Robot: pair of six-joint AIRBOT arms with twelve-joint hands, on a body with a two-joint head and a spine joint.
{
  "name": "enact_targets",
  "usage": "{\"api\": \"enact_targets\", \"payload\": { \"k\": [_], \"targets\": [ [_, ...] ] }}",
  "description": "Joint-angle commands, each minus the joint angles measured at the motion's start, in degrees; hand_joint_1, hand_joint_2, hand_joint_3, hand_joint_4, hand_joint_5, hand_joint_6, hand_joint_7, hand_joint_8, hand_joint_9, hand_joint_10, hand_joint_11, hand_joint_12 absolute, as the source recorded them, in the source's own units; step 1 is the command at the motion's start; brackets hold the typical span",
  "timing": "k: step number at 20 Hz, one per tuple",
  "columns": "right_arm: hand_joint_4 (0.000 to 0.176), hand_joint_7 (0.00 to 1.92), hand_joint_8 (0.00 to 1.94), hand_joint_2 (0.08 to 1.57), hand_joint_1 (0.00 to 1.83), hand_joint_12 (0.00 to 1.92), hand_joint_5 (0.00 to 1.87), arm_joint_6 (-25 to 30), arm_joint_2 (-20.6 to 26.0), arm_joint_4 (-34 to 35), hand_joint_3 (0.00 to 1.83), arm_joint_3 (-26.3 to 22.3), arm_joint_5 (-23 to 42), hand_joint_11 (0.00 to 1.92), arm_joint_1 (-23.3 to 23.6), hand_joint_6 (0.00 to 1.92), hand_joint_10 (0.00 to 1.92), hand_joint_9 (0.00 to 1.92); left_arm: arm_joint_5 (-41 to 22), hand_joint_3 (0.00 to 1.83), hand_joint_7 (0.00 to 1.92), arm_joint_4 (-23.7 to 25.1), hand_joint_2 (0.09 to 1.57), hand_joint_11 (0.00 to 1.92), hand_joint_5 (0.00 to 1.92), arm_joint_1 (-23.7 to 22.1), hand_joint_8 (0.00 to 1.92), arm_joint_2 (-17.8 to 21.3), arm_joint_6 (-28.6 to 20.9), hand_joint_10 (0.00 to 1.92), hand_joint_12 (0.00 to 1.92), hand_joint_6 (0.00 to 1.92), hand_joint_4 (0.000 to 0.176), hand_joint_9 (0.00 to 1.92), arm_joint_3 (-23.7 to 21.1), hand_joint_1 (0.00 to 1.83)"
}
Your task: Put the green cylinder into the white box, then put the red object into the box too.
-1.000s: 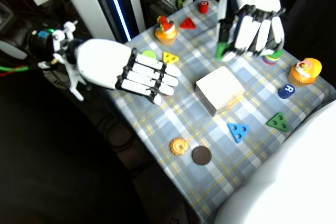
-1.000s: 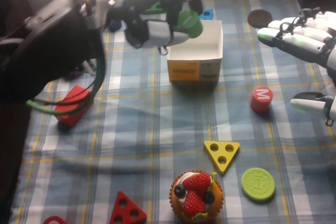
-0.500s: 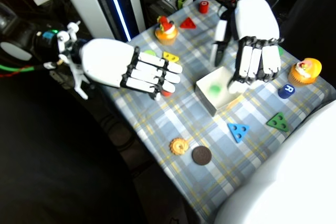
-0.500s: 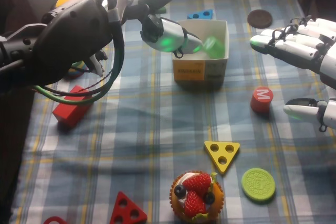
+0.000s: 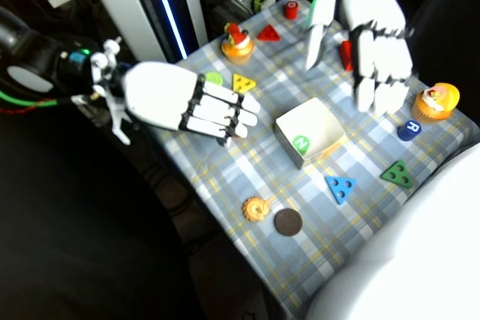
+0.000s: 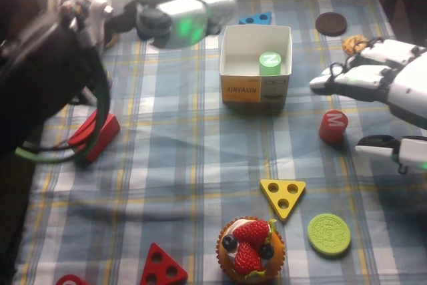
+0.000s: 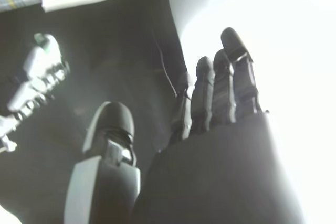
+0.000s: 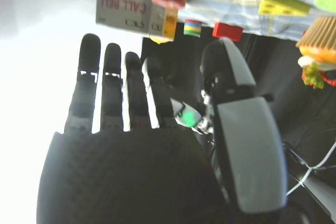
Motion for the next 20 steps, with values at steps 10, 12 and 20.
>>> {"api": "enact_targets", "payload": {
  "k": [10, 12, 20],
  "targets": [
    [0.0, 0.5, 0.06, 1.25, 1.0, 1.53, 0.36, 0.2, -4.1, 0.5, 0.0, 3.1, 2.9, 0.0, 2.6, 0.37, 0.97, 0.08, -15.0, 0.0, 0.23, 2.8, 1.39, 0.0, 0.25, 4.8, 0.0, 4.3, -0.3, 0.36, 0.92, 0.0, 0.058, 0.03, -5.6, 0.55],
    [0.0, 0.72, 0.2, 1.3, 1.05, 1.73, 0.57, 0.2, -4.7, 0.5, 0.0, 3.5, 2.5, 0.0, 2.9, 1.31, 1.16, 0.24, -15.7, 0.0, 0.24, 2.8, 1.4, 0.0, 0.24, 5.3, 0.0, 4.6, -0.3, 0.37, 0.87, 0.0, 0.058, 0.01, -6.0, 0.52],
    [0.0, 0.76, 1.56, 1.28, 1.15, 1.92, 0.63, 0.2, -2.8, -2.0, 0.01, 2.0, 5.5, 0.29, 5.6, 1.37, 1.72, 0.49, -18.4, 0.0, 0.21, 1.8, 1.39, 0.0, 0.25, 7.7, 0.0, 6.6, -0.3, 0.17, 0.44, 0.0, 0.062, 0.04, -7.6, 0.54]
  ]
}}
